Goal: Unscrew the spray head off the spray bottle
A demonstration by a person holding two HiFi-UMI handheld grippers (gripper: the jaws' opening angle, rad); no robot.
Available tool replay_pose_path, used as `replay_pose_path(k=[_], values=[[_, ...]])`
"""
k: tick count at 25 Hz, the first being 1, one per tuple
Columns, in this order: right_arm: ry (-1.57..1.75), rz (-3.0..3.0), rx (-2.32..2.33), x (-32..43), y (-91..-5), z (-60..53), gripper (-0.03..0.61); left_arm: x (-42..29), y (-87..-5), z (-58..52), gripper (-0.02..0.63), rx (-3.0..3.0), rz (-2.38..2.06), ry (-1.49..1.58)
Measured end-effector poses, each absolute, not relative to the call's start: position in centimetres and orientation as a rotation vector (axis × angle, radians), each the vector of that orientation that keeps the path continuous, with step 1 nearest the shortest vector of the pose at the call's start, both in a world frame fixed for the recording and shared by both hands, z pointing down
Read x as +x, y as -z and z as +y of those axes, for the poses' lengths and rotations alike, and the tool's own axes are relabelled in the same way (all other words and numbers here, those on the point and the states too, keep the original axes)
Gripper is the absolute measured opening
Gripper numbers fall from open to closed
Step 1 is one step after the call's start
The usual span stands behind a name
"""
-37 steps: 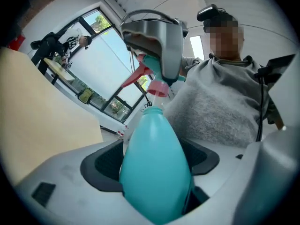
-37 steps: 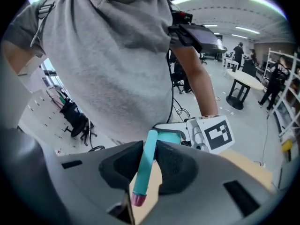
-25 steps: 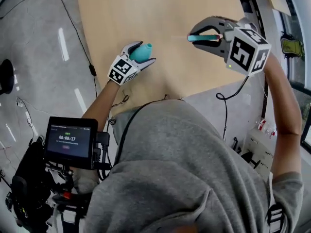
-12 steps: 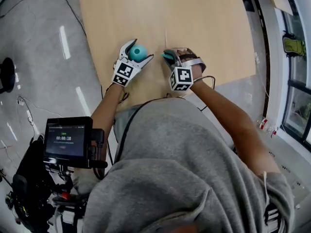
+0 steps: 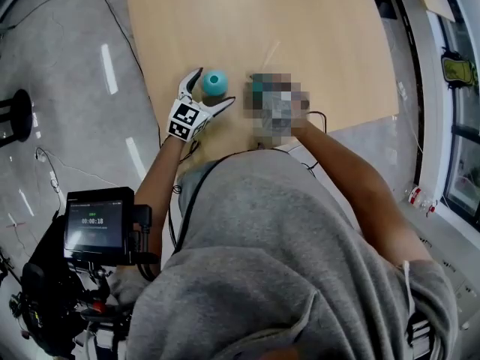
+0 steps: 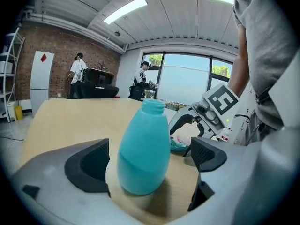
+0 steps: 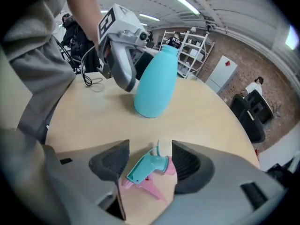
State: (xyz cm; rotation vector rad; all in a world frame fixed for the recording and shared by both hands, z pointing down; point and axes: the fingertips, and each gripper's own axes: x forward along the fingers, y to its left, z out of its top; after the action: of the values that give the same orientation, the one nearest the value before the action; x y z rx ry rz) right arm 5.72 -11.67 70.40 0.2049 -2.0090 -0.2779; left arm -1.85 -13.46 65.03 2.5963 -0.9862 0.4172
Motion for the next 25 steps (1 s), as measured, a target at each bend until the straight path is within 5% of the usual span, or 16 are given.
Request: replay_pose_path(k=[9,11,13,16,25], values=[[-0.276,-2.416,0.717,7.4,-58.5,-14.8,0.248,-10.2,-56.1,-8.4,0.511,2.462,-1.317,-0.157],[-0.45,-2.523,0.81,8.6,-54.0,-14.8,0.048,-10.2,-52.0,-6.6,0.486,2.478,-1.376,-0.096],[-0.605,-2.628,0.859,8.5,-50.9,-15.8,0.005,-10.6,-49.4,-6.1,0.339,2.501,-1.417,-0.066],[-0.705,-2.764,0.869,7.3,-46.8,-16.0,0.005,-11.6,-46.8,-5.0,0.011,2.504,-1.446,-0.032],[-0.554,-3.082,0.666,2.5,-32.5,-2.0,0.005,-16.1,-35.9,7.4,0.003,2.584,-1.384,0.251]])
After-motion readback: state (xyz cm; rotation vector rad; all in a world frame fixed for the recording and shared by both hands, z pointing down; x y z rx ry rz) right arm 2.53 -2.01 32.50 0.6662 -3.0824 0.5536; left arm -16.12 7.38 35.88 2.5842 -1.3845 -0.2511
